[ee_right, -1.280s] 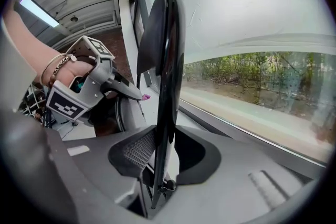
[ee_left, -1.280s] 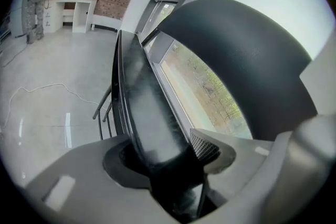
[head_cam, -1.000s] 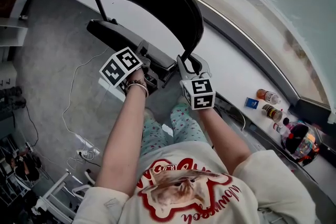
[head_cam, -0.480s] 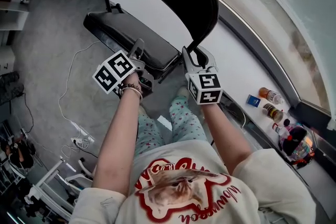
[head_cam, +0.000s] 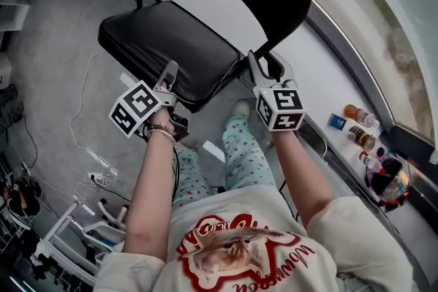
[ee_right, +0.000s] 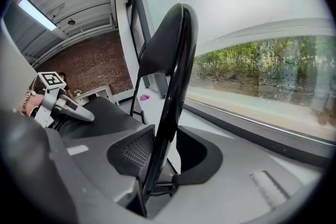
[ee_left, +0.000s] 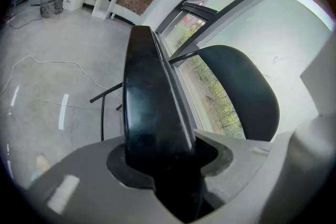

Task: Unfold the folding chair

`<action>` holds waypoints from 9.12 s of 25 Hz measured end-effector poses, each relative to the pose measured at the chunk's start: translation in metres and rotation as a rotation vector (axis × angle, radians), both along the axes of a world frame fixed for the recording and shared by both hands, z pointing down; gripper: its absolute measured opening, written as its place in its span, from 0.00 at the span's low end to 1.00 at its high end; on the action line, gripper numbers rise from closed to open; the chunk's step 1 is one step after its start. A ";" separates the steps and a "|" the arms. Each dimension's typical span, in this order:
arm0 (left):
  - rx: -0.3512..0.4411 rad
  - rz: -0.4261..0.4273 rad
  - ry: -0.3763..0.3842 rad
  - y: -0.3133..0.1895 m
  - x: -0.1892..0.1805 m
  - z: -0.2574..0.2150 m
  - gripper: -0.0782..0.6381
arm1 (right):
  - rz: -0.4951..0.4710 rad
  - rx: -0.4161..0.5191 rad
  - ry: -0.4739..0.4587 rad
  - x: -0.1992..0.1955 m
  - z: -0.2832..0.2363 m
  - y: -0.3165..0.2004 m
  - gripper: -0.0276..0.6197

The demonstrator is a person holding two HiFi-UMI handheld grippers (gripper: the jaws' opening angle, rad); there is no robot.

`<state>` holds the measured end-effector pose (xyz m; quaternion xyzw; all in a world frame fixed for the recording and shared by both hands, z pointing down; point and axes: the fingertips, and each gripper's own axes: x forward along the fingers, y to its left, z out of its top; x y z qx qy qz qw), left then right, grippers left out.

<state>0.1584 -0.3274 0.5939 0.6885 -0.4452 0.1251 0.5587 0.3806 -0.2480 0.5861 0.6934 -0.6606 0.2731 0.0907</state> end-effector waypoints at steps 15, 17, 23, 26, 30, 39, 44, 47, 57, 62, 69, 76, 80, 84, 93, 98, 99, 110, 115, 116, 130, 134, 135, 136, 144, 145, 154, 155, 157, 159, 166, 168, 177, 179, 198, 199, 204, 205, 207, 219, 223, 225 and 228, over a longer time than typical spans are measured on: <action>-0.127 -0.036 0.164 0.033 -0.056 0.067 0.40 | 0.155 -0.094 -0.036 0.013 0.049 0.008 0.28; -0.128 -0.036 0.183 0.035 -0.060 0.073 0.40 | 0.172 -0.113 -0.048 0.015 0.055 0.008 0.28; -0.132 -0.036 0.232 0.041 -0.074 0.086 0.40 | 0.201 -0.144 -0.031 0.017 0.067 0.008 0.29; -0.132 -0.037 0.262 0.044 -0.082 0.094 0.40 | 0.222 -0.147 -0.027 0.018 0.072 0.007 0.29; -0.112 -0.036 0.297 0.045 -0.089 0.103 0.40 | 0.249 -0.168 -0.031 0.023 0.086 0.006 0.29; -0.103 -0.030 0.343 0.050 -0.094 0.120 0.40 | 0.305 -0.180 -0.051 0.034 0.106 0.006 0.29; -0.088 -0.019 0.363 0.050 -0.097 0.118 0.40 | 0.337 -0.171 -0.043 0.033 0.104 0.007 0.28; -0.076 -0.019 0.368 0.052 -0.099 0.119 0.40 | 0.344 -0.156 -0.043 0.031 0.103 0.010 0.28; -0.063 -0.022 0.426 0.064 -0.132 0.133 0.40 | 0.335 -0.127 -0.073 -0.002 0.097 0.020 0.28; -0.046 -0.021 0.464 0.069 -0.152 0.141 0.40 | 0.332 -0.129 -0.124 -0.025 0.094 0.026 0.27; -0.028 -0.009 0.535 0.079 -0.190 0.162 0.41 | 0.312 -0.146 -0.177 -0.070 0.093 0.039 0.26; -0.069 -0.036 0.604 0.105 -0.247 0.207 0.42 | 0.235 -0.234 -0.233 -0.136 0.101 0.057 0.25; 0.003 0.015 0.635 0.106 -0.269 0.220 0.42 | 0.206 -0.259 -0.233 -0.164 0.106 0.066 0.25; -0.009 0.003 0.671 0.114 -0.269 0.230 0.42 | 0.164 -0.279 -0.219 -0.170 0.108 0.072 0.25; 0.034 0.033 0.694 0.123 -0.290 0.251 0.44 | 0.064 -0.323 -0.152 -0.203 0.116 0.085 0.25; 0.053 0.044 0.718 0.119 -0.283 0.246 0.44 | 0.053 -0.318 -0.154 -0.197 0.117 0.085 0.25; 0.057 0.044 0.722 0.119 -0.284 0.245 0.44 | 0.050 -0.329 -0.149 -0.197 0.117 0.085 0.25; 0.012 0.135 0.601 0.123 -0.308 0.259 0.54 | 0.053 -0.384 -0.139 -0.215 0.131 0.084 0.26; -0.003 0.035 0.431 0.135 -0.328 0.261 0.55 | 0.088 -0.429 -0.157 -0.223 0.145 0.090 0.36; -0.009 0.005 0.398 0.139 -0.333 0.261 0.55 | 0.104 -0.435 -0.167 -0.225 0.147 0.094 0.39; 0.074 -0.120 0.132 0.153 -0.321 0.141 0.55 | 0.131 -0.640 -0.321 -0.267 0.130 0.147 0.41; 0.124 -0.087 0.146 0.143 -0.288 0.086 0.55 | -0.021 -0.574 -0.281 -0.294 0.096 0.133 0.40; 0.134 -0.096 0.150 0.140 -0.284 0.073 0.54 | -0.072 -0.543 -0.265 -0.302 0.086 0.125 0.40; 0.144 -0.104 0.153 0.136 -0.279 0.060 0.54 | -0.112 -0.513 -0.258 -0.310 0.076 0.118 0.39; 0.307 -0.074 0.128 0.104 -0.257 -0.044 0.51 | -0.269 -0.279 -0.264 -0.347 -0.007 0.049 0.30; 0.339 -0.059 0.118 0.097 -0.255 -0.055 0.50 | -0.285 -0.233 -0.260 -0.349 -0.022 0.037 0.30; 0.479 -0.001 0.164 0.097 -0.236 -0.149 0.45 | -0.425 0.059 -0.165 -0.364 -0.154 0.010 0.19; 0.500 0.015 0.166 0.096 -0.233 -0.156 0.44 | -0.433 0.082 -0.154 -0.365 -0.163 0.009 0.18; 0.544 0.045 0.166 0.095 -0.230 -0.171 0.39 | -0.445 0.120 -0.132 -0.367 -0.179 0.007 0.16; 0.584 0.054 0.144 0.092 -0.232 -0.184 0.34 | -0.453 0.155 -0.111 -0.369 -0.192 0.005 0.15; 0.685 0.026 0.054 0.081 -0.249 -0.219 0.12 | -0.476 0.213 -0.124 -0.380 -0.214 -0.007 0.08; 0.709 0.027 0.035 0.081 -0.256 -0.226 0.12 | -0.495 0.217 -0.123 -0.389 -0.217 -0.007 0.08; 0.778 0.138 -0.003 0.094 -0.296 -0.245 0.12 | -0.521 0.270 -0.104 -0.452 -0.243 -0.002 0.08; 0.767 0.158 0.011 0.101 -0.310 -0.242 0.12 | -0.488 0.271 -0.099 -0.465 -0.242 0.002 0.08; 0.854 0.320 0.069 0.174 -0.291 -0.283 0.12 | -0.351 0.449 -0.091 -0.434 -0.301 0.085 0.08; 0.858 0.320 0.081 0.183 -0.281 -0.284 0.12 | -0.344 0.456 -0.087 -0.425 -0.302 0.097 0.08; 0.858 0.321 0.115 0.243 -0.228 -0.287 0.12 | -0.345 0.458 -0.070 -0.389 -0.292 0.169 0.08; 0.855 0.326 0.111 0.258 -0.220 -0.287 0.12 | -0.343 0.451 -0.068 -0.383 -0.287 0.185 0.08; 0.856 0.329 0.086 0.288 -0.213 -0.284 0.12 | -0.335 0.436 -0.083 -0.372 -0.276 0.214 0.08; 0.893 0.238 -0.030 0.397 -0.251 -0.299 0.12 | -0.477 0.454 -0.185 -0.417 -0.280 0.291 0.08; 0.920 0.221 0.002 0.416 -0.272 -0.308 0.12 | -0.497 0.457 -0.153 -0.439 -0.283 0.314 0.08; 0.931 0.220 0.013 0.433 -0.291 -0.313 0.12 | -0.494 0.450 -0.141 -0.456 -0.282 0.330 0.08; 0.945 0.223 -0.005 0.464 -0.338 -0.318 0.12 | -0.483 0.442 -0.142 -0.495 -0.283 0.357 0.08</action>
